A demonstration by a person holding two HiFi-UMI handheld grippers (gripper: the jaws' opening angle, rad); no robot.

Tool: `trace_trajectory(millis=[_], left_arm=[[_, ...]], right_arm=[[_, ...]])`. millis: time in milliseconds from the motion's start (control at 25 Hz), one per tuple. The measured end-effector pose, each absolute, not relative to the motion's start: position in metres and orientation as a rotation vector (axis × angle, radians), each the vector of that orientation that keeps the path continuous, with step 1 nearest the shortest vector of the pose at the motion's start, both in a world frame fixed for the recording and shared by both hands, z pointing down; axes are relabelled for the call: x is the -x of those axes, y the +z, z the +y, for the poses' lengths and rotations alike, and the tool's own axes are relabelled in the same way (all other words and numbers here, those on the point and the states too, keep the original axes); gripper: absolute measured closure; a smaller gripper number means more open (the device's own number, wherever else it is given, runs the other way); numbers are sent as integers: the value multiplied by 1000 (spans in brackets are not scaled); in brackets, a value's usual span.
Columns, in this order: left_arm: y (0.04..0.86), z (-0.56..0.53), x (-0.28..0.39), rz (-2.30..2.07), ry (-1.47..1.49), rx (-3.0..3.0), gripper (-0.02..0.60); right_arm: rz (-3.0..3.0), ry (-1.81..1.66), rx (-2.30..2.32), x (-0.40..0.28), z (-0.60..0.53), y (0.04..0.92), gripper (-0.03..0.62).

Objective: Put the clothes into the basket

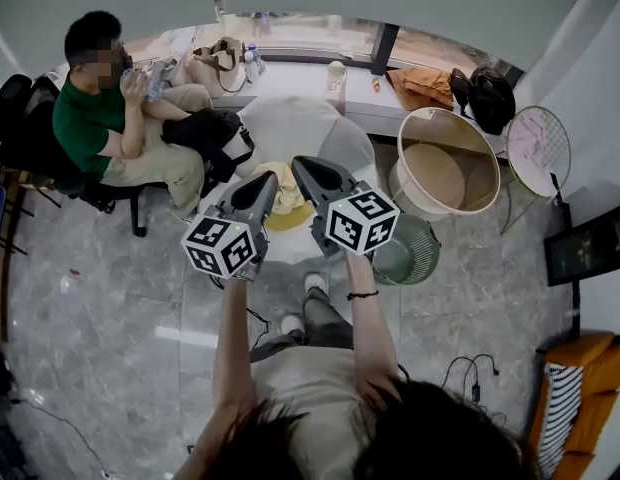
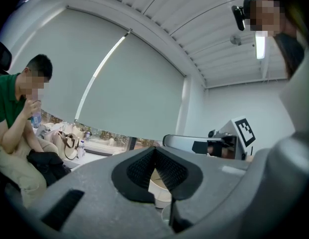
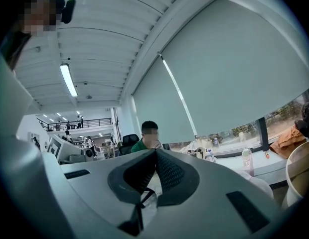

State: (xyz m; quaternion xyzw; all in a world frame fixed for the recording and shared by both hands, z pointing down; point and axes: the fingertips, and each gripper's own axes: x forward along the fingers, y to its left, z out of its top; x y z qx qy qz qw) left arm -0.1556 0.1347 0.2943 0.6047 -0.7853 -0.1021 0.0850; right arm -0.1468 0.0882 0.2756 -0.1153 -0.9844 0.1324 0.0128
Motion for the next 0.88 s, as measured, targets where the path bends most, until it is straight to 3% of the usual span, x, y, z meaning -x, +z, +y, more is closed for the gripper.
trace_trajectory(millis=[880], left_arm=[[322,50,258,-2378,-330,-1619,571]], right_arm=[[-2917,340,478,260,4,307,585]])
